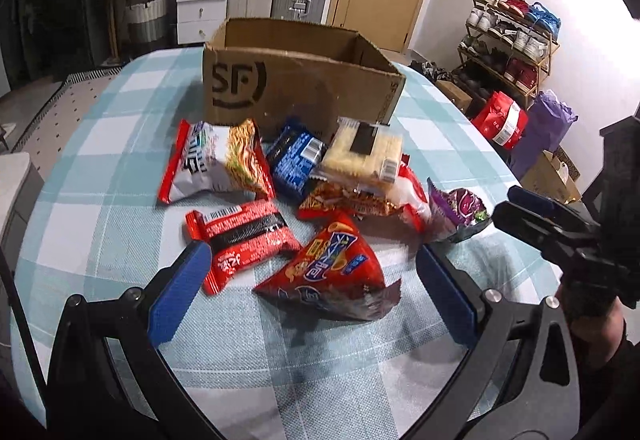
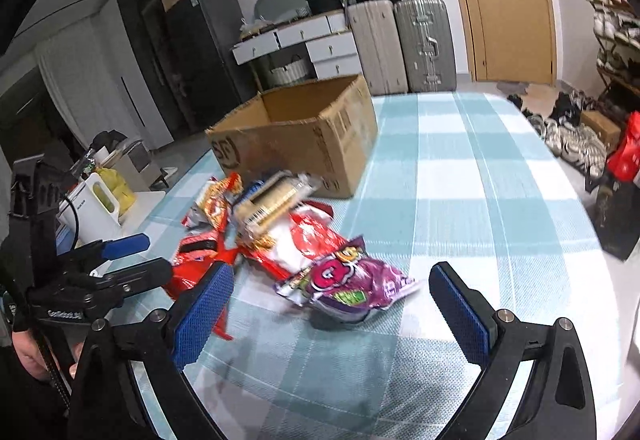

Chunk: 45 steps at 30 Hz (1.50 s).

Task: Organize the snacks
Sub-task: 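Grasp the purple grape candy bag with the right gripper, then grasp the red triangular chip bag with blue label using the left gripper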

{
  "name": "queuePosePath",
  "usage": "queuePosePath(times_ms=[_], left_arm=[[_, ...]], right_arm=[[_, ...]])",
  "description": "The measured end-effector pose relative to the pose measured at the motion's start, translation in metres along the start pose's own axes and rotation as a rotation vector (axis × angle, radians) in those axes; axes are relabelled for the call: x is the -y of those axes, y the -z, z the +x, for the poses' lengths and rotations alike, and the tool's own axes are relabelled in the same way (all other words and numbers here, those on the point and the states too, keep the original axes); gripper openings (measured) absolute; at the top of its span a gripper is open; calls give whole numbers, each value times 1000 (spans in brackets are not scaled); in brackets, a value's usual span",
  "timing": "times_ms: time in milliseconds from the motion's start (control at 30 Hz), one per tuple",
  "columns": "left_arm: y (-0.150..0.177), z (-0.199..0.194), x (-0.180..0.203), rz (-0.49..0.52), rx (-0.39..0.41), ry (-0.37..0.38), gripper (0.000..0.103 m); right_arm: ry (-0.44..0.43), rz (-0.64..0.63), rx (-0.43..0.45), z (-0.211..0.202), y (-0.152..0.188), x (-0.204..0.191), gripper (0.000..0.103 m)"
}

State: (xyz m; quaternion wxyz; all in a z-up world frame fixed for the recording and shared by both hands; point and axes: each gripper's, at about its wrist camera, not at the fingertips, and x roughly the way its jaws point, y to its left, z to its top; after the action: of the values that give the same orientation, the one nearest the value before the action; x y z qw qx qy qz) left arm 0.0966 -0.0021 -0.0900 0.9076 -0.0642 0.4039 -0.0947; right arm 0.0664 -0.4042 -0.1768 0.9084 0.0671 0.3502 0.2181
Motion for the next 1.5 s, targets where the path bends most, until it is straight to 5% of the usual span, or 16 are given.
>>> queuePosePath(times_ms=[433,567,800,1500], left_arm=[[1,15,-16,-32,-37,25,102],[3,14,-21,-46,-38,30,102],[7,14,-29,-74,-43,38,102],[7,10,-17,-66,-56,55,102]], right_arm=[[-78,185,-111,54,4,36,100],[-120,210,-135,68,3,38,76],[-182,254,-114,72,6,45,62],[-233,272,-37,33,15,41,59]])
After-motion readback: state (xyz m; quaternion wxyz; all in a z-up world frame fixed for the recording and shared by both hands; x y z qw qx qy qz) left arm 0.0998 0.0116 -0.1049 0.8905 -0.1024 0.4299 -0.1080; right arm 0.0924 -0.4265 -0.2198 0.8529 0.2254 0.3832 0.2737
